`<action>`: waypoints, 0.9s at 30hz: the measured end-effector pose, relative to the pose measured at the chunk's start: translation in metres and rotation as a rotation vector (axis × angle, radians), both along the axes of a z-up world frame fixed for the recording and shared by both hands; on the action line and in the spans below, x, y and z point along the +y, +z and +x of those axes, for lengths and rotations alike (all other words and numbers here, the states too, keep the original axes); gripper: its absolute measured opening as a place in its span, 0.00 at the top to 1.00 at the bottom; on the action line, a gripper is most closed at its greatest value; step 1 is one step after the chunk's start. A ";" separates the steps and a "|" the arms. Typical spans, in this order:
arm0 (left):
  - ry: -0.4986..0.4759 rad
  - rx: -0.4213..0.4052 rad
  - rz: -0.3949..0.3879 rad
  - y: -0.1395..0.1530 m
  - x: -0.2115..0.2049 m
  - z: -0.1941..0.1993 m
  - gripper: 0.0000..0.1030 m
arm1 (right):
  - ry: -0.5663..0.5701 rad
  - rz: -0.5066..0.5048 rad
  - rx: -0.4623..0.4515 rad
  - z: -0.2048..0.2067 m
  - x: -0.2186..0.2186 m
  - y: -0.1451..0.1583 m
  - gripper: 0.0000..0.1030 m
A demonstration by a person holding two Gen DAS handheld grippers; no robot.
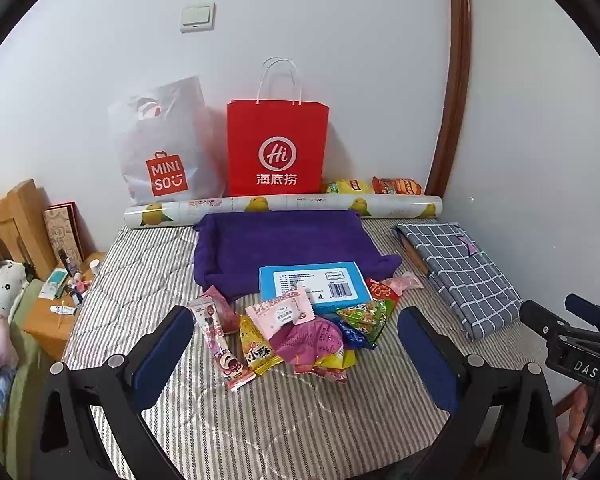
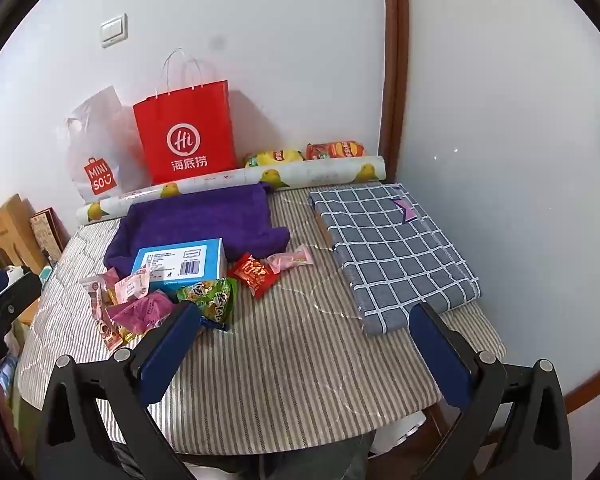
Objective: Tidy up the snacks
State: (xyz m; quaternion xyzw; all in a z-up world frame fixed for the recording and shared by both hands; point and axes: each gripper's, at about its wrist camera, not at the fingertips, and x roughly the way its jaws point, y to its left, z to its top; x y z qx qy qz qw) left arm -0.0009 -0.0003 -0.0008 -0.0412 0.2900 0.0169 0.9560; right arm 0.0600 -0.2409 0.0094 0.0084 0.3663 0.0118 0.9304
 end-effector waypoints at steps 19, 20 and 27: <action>-0.019 -0.023 0.011 0.006 -0.011 -0.009 0.00 | 0.020 0.002 0.029 -0.012 0.007 -0.002 0.00; -0.017 -0.022 0.013 0.006 -0.012 -0.009 0.00 | 0.020 0.000 0.028 -0.012 0.007 -0.002 0.00; -0.013 -0.022 0.012 0.007 -0.010 -0.008 0.00 | 0.036 -0.022 0.015 -0.015 0.013 0.001 0.00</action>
